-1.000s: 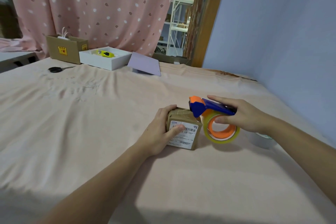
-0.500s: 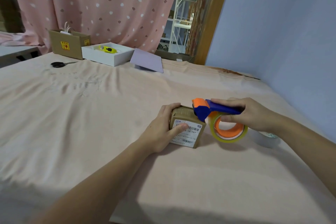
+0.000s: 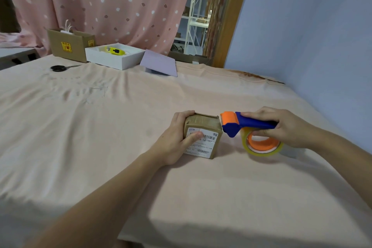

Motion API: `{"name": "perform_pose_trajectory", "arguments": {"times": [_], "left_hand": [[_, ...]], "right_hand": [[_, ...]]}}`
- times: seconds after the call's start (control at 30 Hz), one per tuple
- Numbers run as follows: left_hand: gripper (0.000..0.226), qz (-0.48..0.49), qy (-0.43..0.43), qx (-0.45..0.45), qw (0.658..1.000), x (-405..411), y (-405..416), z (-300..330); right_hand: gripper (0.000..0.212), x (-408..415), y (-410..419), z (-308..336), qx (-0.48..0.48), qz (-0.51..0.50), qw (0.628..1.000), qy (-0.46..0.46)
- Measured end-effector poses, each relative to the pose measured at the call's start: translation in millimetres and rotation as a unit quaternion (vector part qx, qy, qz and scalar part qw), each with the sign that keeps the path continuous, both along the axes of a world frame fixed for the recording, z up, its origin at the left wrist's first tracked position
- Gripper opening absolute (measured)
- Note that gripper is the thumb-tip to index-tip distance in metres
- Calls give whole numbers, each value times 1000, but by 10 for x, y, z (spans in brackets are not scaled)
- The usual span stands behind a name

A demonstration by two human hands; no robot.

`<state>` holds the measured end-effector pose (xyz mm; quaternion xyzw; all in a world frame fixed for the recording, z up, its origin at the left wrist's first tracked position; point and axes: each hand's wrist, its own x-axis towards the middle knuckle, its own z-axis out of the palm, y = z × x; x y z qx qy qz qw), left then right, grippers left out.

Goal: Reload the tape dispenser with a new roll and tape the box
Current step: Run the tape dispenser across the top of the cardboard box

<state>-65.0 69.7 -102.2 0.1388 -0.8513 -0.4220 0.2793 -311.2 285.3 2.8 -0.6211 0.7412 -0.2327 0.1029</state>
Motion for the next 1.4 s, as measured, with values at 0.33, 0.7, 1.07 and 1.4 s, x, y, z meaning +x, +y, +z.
{"name": "perform_pose_trajectory", "arguments": {"times": [0.33,0.7,1.07,1.4], "left_hand": [[66,-2,1,-20,1000,4,22,-5],[64,-5,4,-21,1000,-2,14,-12],[70,-8,31,28,999,-51,-79,-70],[87,6,43,90,995,-35,-72,-44]], "right_hand": [[75,-65,117,43,47,33,993,105],[54,61,-241,461,150,81,949,266],[49,84,-400,425,226,76,892,384],[56,-108,-338,-112,80,-50,988,122]]}}
